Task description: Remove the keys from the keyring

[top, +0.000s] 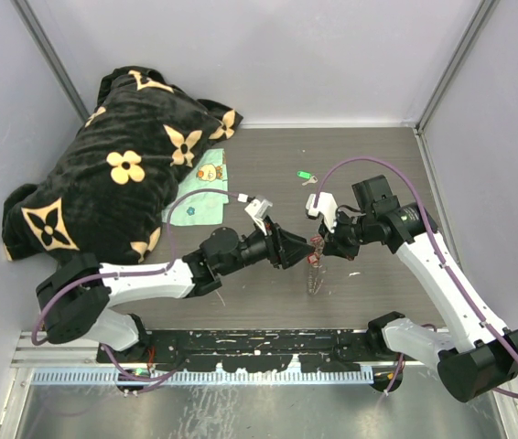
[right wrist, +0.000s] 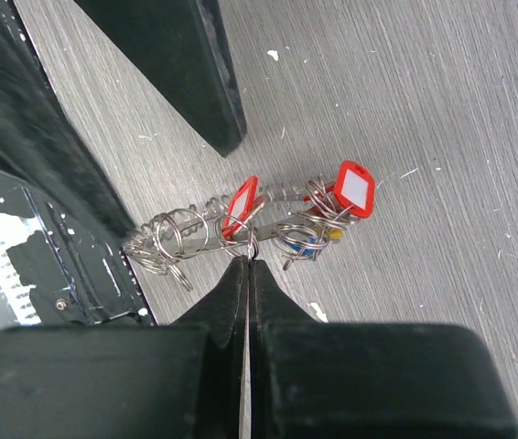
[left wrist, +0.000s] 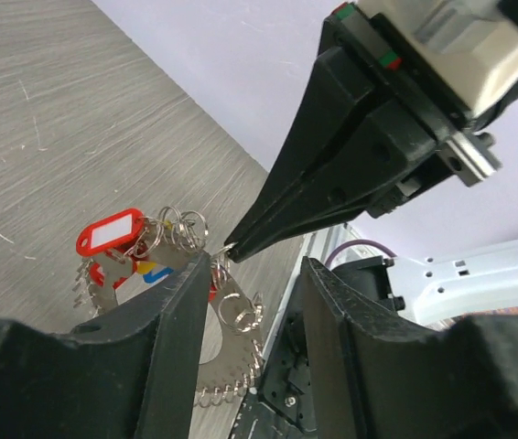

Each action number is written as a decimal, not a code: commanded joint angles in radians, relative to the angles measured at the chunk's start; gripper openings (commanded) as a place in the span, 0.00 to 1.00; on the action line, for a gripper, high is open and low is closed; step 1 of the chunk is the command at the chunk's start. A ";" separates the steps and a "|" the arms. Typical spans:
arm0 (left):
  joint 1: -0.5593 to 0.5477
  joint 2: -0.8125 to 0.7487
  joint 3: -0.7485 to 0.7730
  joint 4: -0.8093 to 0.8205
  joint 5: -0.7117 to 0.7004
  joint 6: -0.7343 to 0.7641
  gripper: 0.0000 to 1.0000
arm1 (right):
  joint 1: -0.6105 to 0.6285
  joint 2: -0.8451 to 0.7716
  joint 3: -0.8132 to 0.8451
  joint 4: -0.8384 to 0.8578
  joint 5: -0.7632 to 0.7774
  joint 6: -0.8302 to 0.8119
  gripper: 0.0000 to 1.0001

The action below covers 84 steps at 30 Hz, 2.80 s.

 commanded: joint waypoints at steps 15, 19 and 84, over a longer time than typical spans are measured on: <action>0.005 0.096 0.119 -0.085 0.029 -0.002 0.37 | -0.002 -0.019 0.019 0.021 -0.042 -0.007 0.01; 0.005 0.112 0.134 -0.101 0.032 -0.007 0.32 | -0.002 -0.020 0.020 0.020 -0.042 -0.005 0.01; -0.061 -0.090 -0.063 0.057 0.293 0.559 0.40 | -0.060 -0.011 0.036 -0.032 -0.196 -0.052 0.01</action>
